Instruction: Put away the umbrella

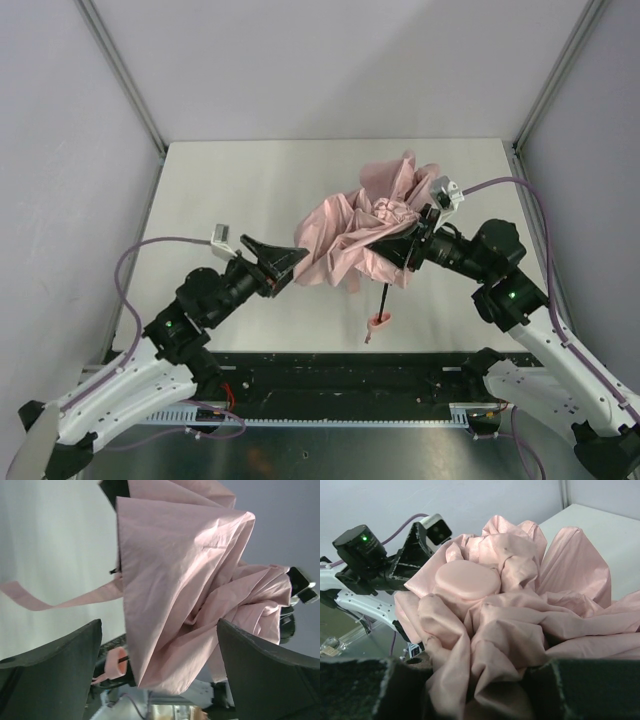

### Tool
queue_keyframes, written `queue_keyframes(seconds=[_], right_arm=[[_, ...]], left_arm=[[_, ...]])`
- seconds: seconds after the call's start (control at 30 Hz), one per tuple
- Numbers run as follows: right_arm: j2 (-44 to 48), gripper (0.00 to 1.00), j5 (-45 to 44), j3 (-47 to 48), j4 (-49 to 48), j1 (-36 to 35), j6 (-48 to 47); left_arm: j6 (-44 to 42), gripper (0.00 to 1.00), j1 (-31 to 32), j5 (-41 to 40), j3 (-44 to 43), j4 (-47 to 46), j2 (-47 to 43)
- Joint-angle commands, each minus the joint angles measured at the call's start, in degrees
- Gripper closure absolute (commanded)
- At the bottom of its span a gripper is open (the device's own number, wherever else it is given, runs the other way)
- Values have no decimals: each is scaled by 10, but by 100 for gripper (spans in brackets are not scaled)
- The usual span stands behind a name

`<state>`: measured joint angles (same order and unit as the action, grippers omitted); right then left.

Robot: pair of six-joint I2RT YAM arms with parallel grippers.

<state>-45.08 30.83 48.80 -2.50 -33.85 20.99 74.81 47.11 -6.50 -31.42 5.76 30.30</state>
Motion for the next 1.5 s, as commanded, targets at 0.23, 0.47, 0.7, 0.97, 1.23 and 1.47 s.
queue_keyframes(seconds=[0.23, 0.47, 0.7, 0.97, 1.23, 1.47], right_arm=[[20, 100, 26, 13, -40, 0, 2], [34, 100, 63, 13, -3, 0, -8], [13, 100, 113, -5, -127, -28, 49], [-8, 100, 110, -6, -185, -28, 76], [60, 100, -32, 7, -66, 37, 35], [56, 100, -157, 75, 82, 49, -64]], left_arm=[[16, 51, -4, 130, 50, -461, 136], [-175, 97, -5, 97, 26, -563, 96], [-61, 98, -5, 221, 4, -941, 247], [-31, 60, -7, 319, -40, -1013, 273], [-6, 36, -71, 349, 88, -946, 176], [-40, 1, -181, 427, 106, -657, 75]])
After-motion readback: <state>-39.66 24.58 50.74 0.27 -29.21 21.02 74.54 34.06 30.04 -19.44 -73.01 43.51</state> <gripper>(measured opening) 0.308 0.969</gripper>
